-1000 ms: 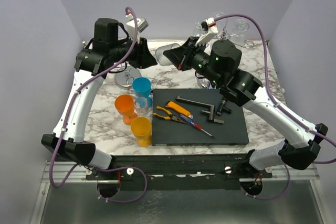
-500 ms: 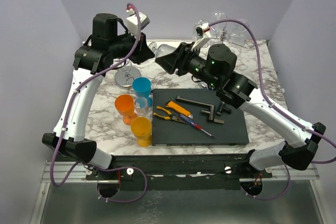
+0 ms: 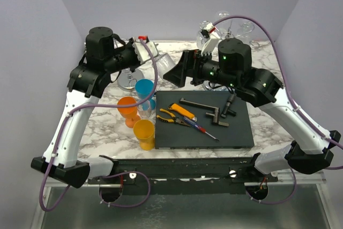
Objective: Place the wine glass upside down on the wine glass rack
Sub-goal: Turn the wine glass upside down at the wine rack.
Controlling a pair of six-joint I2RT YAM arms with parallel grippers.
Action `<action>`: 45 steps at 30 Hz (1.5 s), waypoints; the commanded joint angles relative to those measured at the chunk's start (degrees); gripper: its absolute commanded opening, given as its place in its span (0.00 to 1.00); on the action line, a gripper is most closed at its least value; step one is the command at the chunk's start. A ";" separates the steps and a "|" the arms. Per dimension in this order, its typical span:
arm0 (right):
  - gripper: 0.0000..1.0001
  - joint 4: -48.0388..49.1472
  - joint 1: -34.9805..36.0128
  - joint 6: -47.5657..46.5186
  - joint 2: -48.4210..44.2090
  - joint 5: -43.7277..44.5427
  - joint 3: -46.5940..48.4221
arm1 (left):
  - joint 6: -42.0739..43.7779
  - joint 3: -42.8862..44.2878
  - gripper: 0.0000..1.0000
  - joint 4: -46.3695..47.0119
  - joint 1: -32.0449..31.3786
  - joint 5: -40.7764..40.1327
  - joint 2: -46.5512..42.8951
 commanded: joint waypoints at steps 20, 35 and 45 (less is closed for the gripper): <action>0.97 7.50 0.22 -13.25 -2.38 -13.82 -11.90 | 29.68 -17.06 0.00 16.94 -3.98 23.07 -15.83; 0.10 27.57 -0.78 -16.69 -11.65 -2.49 -30.16 | 12.95 -15.35 0.77 16.85 -4.58 18.69 -15.36; 0.00 42.39 -6.43 -22.18 -25.37 14.65 -50.70 | -11.69 -19.38 0.99 16.85 -4.58 4.33 -17.03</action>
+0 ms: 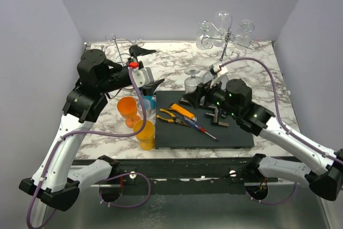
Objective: Place the wine glass upside down on the wine glass rack
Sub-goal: Turn the wine glass upside down at the wine rack.
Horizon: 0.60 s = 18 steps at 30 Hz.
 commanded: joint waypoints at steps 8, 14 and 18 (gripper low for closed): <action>0.00 23.10 -15.44 -4.31 -10.57 6.30 -16.43 | -21.04 -3.39 0.99 0.54 -0.10 -14.54 -1.20; 0.00 28.79 -23.96 -3.38 -8.51 -3.72 -20.07 | -35.57 -2.53 0.99 0.63 -0.10 -17.52 0.56; 0.00 31.16 -27.05 -5.04 -7.50 -7.02 -21.01 | -36.51 -4.83 0.99 0.56 -0.10 -18.03 -0.38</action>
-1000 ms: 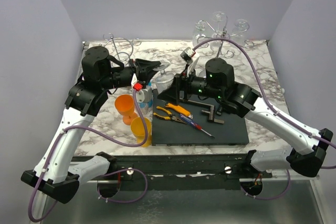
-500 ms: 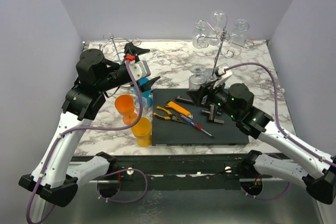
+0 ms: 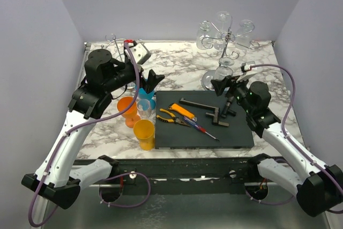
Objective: Place the wine glass upside down on the wine glass rack
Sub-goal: Turn the wine glass upside down at the wine rack.
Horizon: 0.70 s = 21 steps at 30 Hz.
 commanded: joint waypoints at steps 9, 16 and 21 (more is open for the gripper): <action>0.00 6.28 -5.11 -1.43 -0.24 -18.93 -1.06 | -1.77 -4.78 0.99 0.59 -0.10 -2.41 -4.40; 0.01 5.32 -5.08 -0.84 2.22 -24.63 -0.74 | -3.68 -3.99 0.99 0.54 -0.10 -2.09 -2.91; 0.01 7.37 -3.97 -1.54 5.52 -19.27 2.30 | -3.74 -4.28 0.99 0.55 -0.10 -2.40 -2.37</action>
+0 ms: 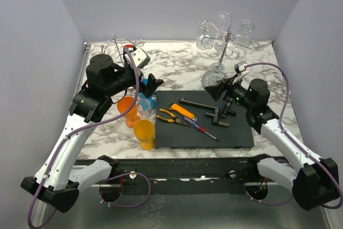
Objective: Place the wine glass upside down on the wine glass rack
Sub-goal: Turn the wine glass upside down at the wine rack.
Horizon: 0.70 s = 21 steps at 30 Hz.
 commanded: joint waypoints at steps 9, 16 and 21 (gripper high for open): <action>0.01 13.16 5.79 -1.70 9.81 14.56 8.29 | -0.79 0.72 0.99 0.53 -0.10 -1.52 0.87; 0.01 20.62 11.05 -3.30 14.66 27.52 10.15 | -0.40 0.66 0.99 0.58 -0.10 -1.35 1.06; 0.01 24.47 13.19 -4.27 15.93 33.51 9.71 | 0.65 0.12 0.99 0.54 -0.14 -1.19 0.84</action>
